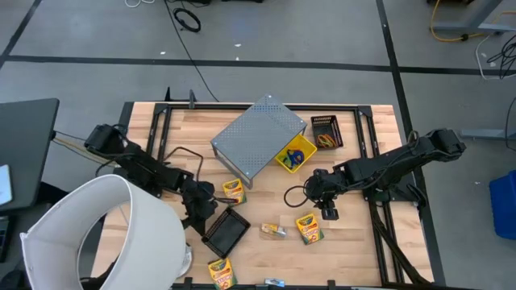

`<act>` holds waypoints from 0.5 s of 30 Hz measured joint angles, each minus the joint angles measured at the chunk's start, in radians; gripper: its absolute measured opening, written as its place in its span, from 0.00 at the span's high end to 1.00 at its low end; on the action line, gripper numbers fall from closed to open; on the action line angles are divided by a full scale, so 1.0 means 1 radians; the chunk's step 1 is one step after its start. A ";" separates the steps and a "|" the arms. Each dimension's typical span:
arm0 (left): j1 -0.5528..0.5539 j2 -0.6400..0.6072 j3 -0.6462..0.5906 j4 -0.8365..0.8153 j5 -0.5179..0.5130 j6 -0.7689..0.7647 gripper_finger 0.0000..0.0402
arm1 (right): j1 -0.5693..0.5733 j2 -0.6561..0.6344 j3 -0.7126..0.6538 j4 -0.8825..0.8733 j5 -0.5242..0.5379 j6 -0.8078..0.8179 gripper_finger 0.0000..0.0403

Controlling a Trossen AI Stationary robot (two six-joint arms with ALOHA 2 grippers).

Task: Pick & Place Office Desk Supplies
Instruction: Adjust the bottom black bin

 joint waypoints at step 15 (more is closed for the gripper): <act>0.011 0.194 0.193 0.000 0.088 0.205 1.00 | 0.000 0.000 0.000 0.000 0.013 -0.031 0.59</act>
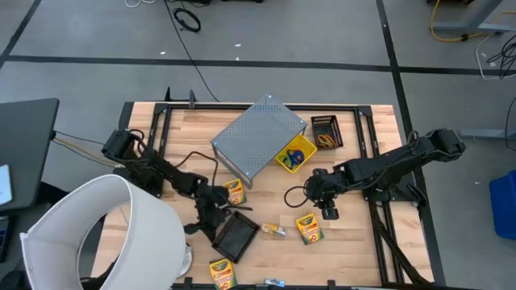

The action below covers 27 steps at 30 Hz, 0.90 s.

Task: Pick & Place Office Desk Supplies
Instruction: Adjust the bottom black bin

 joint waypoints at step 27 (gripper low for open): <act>0.120 -0.127 0.006 -0.039 -0.311 0.025 1.00 | 0.001 0.000 0.000 0.050 0.048 -0.026 0.59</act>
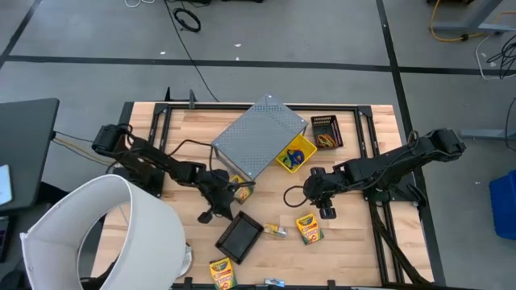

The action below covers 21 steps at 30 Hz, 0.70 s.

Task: Pick & Place Office Desk Supplies
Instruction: Adjust the bottom black bin, then put the crayon box into the bottom black bin

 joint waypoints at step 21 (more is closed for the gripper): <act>-0.012 -0.181 0.000 0.105 -0.088 0.026 0.93 | 0.053 0.177 0.046 0.062 -0.156 -0.041 0.46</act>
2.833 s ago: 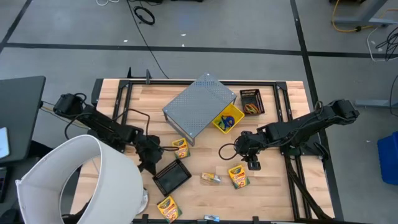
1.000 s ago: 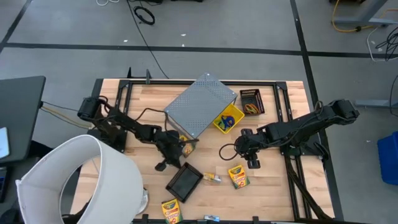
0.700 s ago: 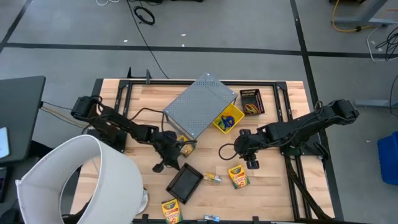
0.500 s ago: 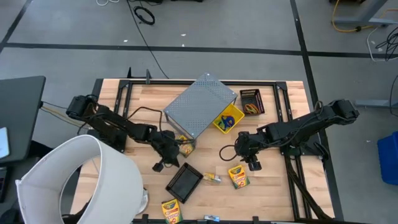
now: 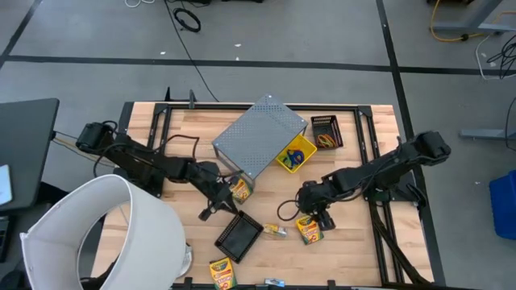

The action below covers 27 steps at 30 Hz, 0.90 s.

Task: Pick & Place Office Desk Supplies
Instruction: Put the crayon box into the bottom black bin

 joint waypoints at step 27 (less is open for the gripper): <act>-0.057 0.000 0.000 0.037 -0.275 0.105 0.79 | -0.033 0.216 0.081 -0.011 -0.136 -0.155 0.55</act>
